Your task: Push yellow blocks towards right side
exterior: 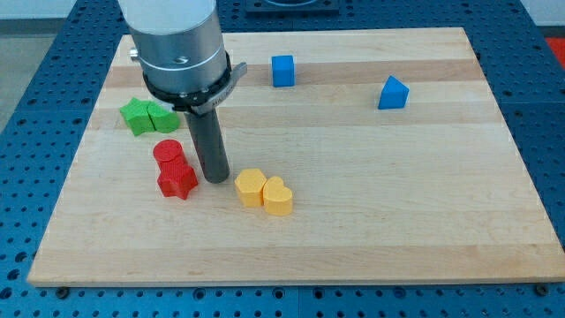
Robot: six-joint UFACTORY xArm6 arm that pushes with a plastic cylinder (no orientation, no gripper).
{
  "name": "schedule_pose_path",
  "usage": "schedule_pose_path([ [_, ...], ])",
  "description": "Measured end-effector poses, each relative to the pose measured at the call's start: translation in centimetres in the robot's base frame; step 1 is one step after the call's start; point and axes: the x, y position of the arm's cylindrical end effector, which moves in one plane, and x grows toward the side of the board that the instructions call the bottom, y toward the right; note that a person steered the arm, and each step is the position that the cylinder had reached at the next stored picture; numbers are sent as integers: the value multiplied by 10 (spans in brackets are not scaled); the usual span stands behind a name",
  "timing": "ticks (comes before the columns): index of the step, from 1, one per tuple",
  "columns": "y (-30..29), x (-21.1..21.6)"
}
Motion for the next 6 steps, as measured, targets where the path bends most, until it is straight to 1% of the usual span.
schedule_pose_path([
  [1, 0, 15],
  [2, 4, 15],
  [6, 67, 21],
])
